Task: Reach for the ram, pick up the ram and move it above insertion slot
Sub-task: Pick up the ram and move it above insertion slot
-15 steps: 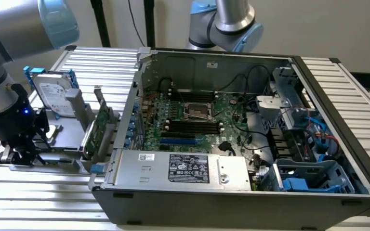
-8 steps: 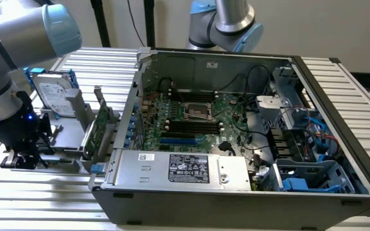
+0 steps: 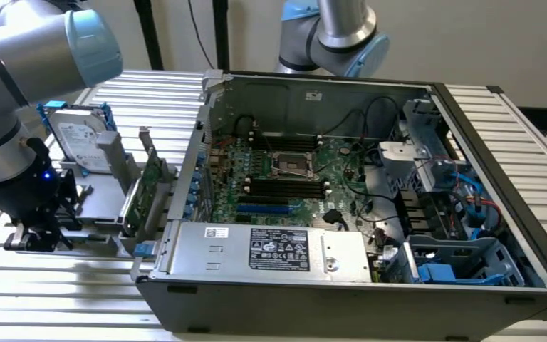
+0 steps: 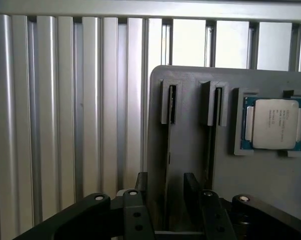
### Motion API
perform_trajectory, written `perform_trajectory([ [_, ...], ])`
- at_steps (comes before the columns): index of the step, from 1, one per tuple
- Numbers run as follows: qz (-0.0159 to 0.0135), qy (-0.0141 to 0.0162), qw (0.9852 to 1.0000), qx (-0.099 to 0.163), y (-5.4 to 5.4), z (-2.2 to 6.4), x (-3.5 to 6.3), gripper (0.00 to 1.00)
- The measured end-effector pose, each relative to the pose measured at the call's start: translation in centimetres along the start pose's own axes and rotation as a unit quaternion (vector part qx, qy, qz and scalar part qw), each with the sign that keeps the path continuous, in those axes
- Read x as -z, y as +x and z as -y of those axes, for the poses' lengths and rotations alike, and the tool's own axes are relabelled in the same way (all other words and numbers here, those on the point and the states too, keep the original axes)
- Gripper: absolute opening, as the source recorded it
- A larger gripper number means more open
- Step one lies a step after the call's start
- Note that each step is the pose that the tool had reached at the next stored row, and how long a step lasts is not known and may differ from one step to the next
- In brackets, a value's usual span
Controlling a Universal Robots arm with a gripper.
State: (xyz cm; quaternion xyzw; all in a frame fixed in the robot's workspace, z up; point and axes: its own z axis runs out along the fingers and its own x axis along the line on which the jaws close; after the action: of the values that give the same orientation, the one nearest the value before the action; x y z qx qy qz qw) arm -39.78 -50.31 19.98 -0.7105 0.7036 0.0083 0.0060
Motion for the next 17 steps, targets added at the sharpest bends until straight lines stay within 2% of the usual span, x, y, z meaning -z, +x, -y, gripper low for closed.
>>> perform_trajectory([
  [2, 0.0000, -0.0001, 1.0000, 0.000, 0.00, 0.00, -0.07, 0.40],
  [5, 0.0000, -0.0004, 1.0000, 0.000, 0.00, 0.00, -0.13, 0.22],
  [7, 0.0001, -0.0004, 1.0000, 0.000, 0.00, 0.00, -0.15, 0.22],
  [8, 0.0000, -0.0005, 1.0000, 0.000, 0.00, 0.00, -0.15, 0.15],
  [17, 0.0002, -0.0005, 1.0000, 0.000, 0.00, 0.00, -0.15, 0.13],
])
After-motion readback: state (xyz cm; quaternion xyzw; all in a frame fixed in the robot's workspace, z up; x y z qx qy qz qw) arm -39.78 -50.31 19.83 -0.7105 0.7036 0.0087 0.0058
